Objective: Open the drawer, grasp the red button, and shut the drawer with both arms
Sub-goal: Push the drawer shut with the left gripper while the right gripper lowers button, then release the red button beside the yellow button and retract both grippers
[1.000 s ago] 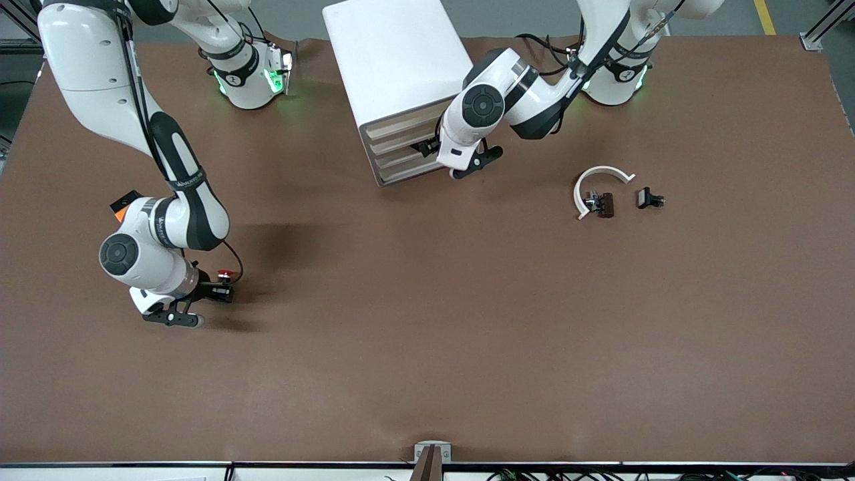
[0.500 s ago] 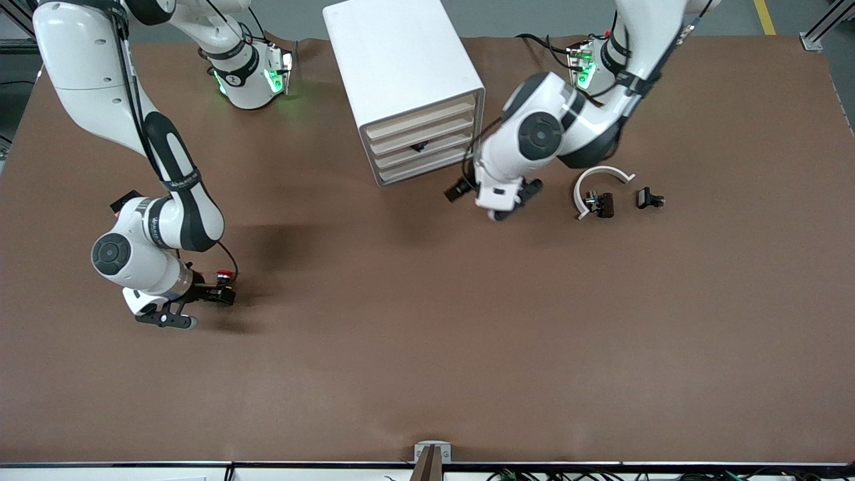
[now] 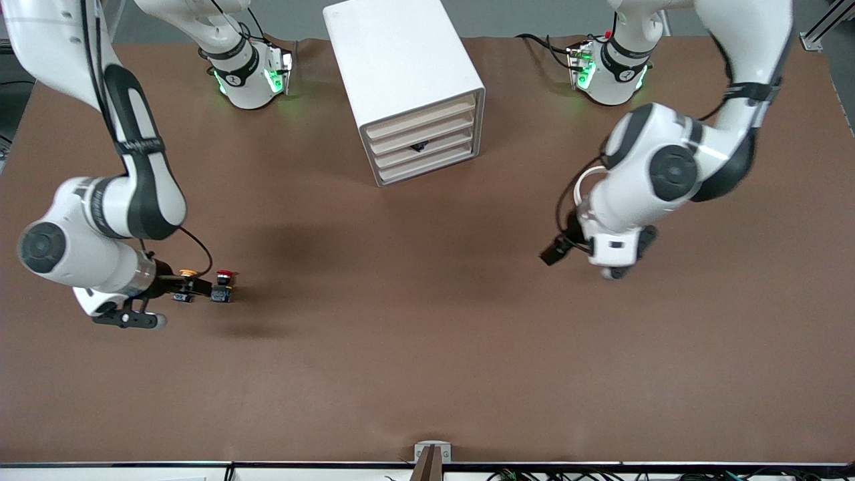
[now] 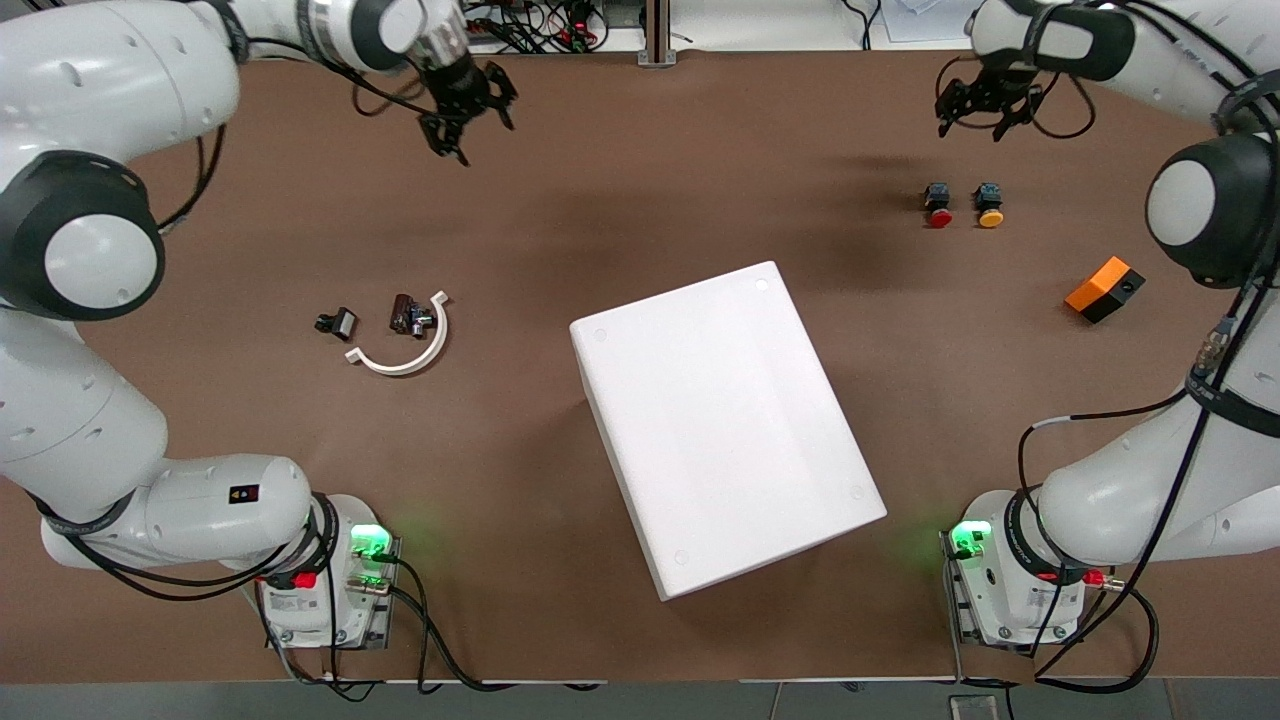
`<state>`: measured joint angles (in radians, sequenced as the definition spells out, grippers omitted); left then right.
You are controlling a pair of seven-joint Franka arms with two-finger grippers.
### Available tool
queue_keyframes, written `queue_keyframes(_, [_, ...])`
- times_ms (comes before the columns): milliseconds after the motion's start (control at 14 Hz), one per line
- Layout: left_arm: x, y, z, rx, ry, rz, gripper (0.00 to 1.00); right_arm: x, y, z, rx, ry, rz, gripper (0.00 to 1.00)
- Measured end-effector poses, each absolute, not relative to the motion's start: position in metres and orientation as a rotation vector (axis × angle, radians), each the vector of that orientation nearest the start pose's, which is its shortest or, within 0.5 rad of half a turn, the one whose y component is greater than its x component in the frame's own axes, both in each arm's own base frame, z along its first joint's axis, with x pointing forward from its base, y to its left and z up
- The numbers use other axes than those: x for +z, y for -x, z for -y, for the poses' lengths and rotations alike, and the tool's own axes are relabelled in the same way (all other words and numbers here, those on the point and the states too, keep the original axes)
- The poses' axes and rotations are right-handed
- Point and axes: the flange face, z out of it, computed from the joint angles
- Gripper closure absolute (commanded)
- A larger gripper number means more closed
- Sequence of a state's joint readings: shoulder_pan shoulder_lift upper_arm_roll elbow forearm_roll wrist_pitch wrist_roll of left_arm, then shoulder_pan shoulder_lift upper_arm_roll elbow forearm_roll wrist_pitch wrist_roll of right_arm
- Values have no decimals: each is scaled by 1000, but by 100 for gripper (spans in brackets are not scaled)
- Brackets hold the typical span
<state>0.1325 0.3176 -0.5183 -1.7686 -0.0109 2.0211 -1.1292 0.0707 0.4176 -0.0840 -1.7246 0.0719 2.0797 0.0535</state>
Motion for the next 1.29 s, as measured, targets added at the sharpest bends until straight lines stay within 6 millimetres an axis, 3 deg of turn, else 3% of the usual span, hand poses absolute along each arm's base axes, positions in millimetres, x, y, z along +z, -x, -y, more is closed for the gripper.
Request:
queue_keyframes(286, [464, -625, 100, 210, 3051, 1080, 0, 416, -637, -1, 189, 3131, -112, 0])
queue_keyframes(500, [512, -626, 28, 265, 3014, 1087, 0, 471, -633, 0, 235, 3129, -111, 0])
queue_keyframes(714, [539, -625, 13, 170, 2956, 896, 0, 505, -632, 8, 239, 3131, -128, 0])
queue_keyframes(1000, [569, -623, -8, 80, 3020, 598, 0, 548, -635, 10, 161, 3166, -123, 0])
queue_keyframes(1286, [616, -602, -15, -9, 3052, 125, 0, 580, -628, 11, 181, 3172, -128, 0])
